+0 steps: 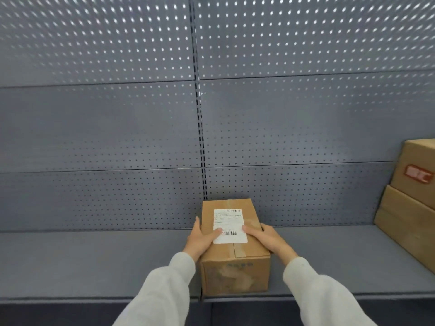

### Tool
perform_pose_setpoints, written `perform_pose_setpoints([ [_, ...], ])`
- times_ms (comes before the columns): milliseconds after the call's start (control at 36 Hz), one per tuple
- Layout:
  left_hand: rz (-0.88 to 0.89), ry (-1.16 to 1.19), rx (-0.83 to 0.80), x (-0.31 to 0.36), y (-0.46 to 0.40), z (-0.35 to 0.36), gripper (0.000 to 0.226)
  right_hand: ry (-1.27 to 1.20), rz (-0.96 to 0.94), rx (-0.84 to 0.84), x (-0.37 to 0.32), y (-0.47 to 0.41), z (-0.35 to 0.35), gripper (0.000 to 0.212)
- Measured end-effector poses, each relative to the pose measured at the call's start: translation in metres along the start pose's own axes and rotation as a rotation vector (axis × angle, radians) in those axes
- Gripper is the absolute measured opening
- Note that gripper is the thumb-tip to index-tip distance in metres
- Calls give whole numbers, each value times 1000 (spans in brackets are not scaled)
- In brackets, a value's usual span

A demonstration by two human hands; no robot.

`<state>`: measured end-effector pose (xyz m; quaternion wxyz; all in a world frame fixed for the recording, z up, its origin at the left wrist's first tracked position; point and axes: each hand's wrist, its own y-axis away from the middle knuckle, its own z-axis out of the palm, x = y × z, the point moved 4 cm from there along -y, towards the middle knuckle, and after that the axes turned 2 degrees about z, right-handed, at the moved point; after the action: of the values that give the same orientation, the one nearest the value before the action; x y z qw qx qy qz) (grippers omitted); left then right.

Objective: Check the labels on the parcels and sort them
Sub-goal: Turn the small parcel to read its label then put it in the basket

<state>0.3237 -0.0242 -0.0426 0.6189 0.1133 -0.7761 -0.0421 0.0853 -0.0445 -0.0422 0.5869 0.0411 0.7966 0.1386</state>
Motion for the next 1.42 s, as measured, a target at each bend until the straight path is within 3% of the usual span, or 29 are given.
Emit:
perform_pose_setpoints([
  [83, 42, 76, 14, 10, 15, -1, 60, -15, -66, 60, -4, 8, -2, 55],
  [222, 175, 112, 79, 23, 29, -5, 43, 9, -184, 155, -18, 23, -3, 50],
  [417, 333, 85, 147, 36, 49, -21, 66, 10, -323, 245, -30, 50, -7, 47],
  [556, 347, 159, 138, 32, 62, -23, 56, 6, -350, 294, -19, 56, -9, 44],
  [667, 313, 193, 131, 13, 65, -22, 64, 54, -358, 307, -1, 54, -9, 43],
  [972, 240, 243, 69, 5, 78, -21, 29, 72, -367, 293, 10, 69, -14, 24],
  [1111, 260, 278, 129, 20, 77, -34, 28, 54, -447, 356, -13, 73, -35, 41],
  [1278, 551, 22, 337, 67, 80, -43, 28, 121, -609, 391, -70, 79, -47, 27],
  [1417, 674, -330, 256, 100, 75, -31, 51, 443, -622, 250, -102, 64, -35, 43],
])
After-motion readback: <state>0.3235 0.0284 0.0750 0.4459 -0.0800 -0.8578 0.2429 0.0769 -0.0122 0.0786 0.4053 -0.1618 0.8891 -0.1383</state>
